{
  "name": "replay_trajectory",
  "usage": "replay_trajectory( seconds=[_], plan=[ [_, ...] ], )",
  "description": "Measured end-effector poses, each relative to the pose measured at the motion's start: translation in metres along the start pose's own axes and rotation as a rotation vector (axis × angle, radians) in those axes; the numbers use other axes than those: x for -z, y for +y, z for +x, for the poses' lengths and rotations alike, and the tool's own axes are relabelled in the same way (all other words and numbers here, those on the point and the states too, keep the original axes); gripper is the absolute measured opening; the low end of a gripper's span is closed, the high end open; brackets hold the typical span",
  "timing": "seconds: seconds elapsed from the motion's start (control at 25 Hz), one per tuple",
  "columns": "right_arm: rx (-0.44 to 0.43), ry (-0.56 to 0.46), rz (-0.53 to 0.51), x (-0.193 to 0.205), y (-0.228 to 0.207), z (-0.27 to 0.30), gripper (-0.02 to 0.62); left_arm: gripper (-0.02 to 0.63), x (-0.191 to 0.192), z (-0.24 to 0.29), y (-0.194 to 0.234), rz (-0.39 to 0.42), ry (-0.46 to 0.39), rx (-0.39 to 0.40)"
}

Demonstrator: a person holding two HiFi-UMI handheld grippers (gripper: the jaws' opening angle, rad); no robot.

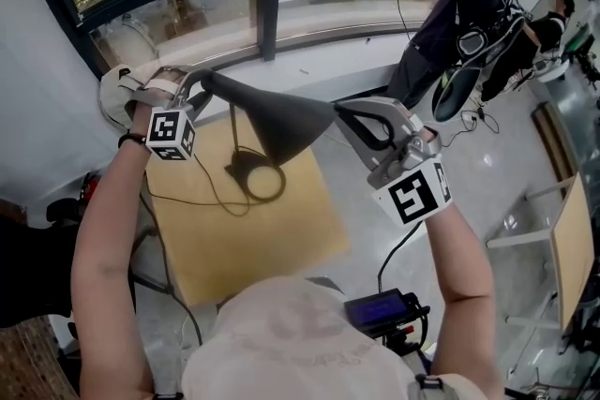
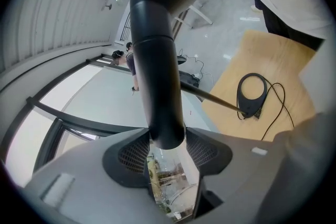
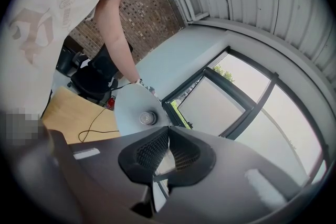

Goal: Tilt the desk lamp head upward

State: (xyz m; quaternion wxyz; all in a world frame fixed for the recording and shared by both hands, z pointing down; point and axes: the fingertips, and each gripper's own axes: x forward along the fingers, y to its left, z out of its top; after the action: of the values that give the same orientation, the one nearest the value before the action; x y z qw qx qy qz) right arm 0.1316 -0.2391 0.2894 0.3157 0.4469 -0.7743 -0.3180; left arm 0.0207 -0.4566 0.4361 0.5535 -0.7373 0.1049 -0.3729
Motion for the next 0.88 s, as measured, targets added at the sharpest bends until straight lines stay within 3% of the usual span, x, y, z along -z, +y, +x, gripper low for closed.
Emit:
replay_trajectory(
  seconds=[0.28, 0.76, 0.88],
  plan=[
    [-0.009, 0.013, -0.003, 0.001, 0.002, 0.0, 0.021, 0.218, -0.009, 0.005, -0.001, -0.049, -0.014, -0.001],
    [0.029, -0.019, 0.025, -0.019, -0.026, 0.012, 0.026, 0.215, -0.013, 0.01, -0.006, -0.208, -0.028, 0.059],
    [0.032, -0.021, 0.03, -0.028, -0.037, 0.019, 0.028, 0.215, -0.012, 0.011, -0.011, -0.194, -0.009, 0.081]
  ],
)
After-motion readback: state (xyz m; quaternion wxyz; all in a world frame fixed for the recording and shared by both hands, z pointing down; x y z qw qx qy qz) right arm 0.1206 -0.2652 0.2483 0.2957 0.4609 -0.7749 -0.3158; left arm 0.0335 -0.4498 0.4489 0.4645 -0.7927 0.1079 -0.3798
